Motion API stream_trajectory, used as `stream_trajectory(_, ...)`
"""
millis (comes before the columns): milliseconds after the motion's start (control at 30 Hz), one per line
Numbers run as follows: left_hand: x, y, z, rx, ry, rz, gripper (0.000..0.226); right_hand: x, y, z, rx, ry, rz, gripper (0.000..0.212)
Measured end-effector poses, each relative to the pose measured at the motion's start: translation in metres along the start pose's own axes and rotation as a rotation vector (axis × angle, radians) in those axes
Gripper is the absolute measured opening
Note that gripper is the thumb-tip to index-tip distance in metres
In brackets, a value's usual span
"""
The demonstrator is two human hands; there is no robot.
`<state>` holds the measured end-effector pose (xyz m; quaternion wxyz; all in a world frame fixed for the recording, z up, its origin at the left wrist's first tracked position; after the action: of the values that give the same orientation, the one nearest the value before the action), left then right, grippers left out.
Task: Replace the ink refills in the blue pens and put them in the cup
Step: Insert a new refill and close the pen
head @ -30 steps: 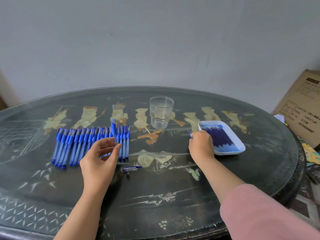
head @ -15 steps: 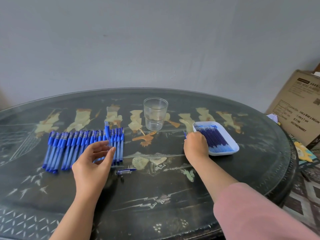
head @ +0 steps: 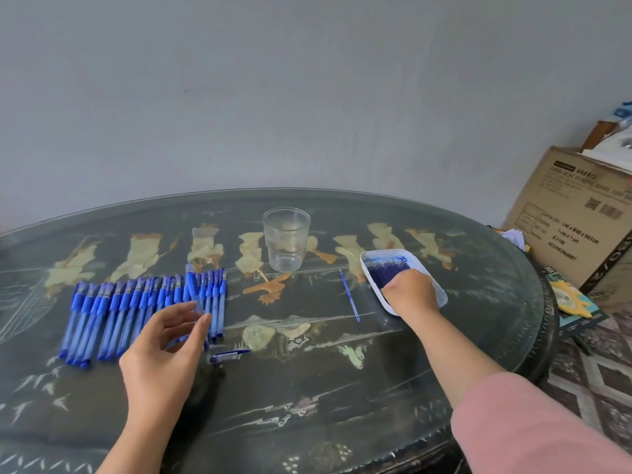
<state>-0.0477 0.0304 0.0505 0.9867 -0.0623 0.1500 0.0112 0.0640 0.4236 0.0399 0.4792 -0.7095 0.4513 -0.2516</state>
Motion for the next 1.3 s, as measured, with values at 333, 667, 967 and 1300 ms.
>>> stream_trajectory(333,0.003,0.001,-0.001,-0.026,0.011,-0.019,0.024,-0.001,-0.001,-0.010,0.135,-0.052,-0.028,0.021)
stream_trajectory(667,0.005,0.003,0.000,-0.033,0.027,-0.051,0.024,0.005,-0.016,-0.013,-0.060,-0.092,0.103,0.028)
stream_trajectory(967,0.013,-0.003,-0.001,-0.007,0.023,-0.083,0.024,0.108,-0.029,-0.111,-1.053,-0.079,-0.204,0.010)
stream_trajectory(1300,0.017,-0.013,-0.005,0.035,-0.007,-0.065,0.020,0.184,-0.013,-0.203,-1.360,-0.251,-0.546,0.004)
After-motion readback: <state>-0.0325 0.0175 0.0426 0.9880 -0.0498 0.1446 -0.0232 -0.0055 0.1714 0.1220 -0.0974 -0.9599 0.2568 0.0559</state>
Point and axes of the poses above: each hand's wrist, its own x-axis away from the middle knuckle, its own y-axis out of the palm, z = x × y, the point moved 7 cm from there along -x, towards the middle knuckle, and after that the axes turned 2 degrees about z, right-handed, at the moved point
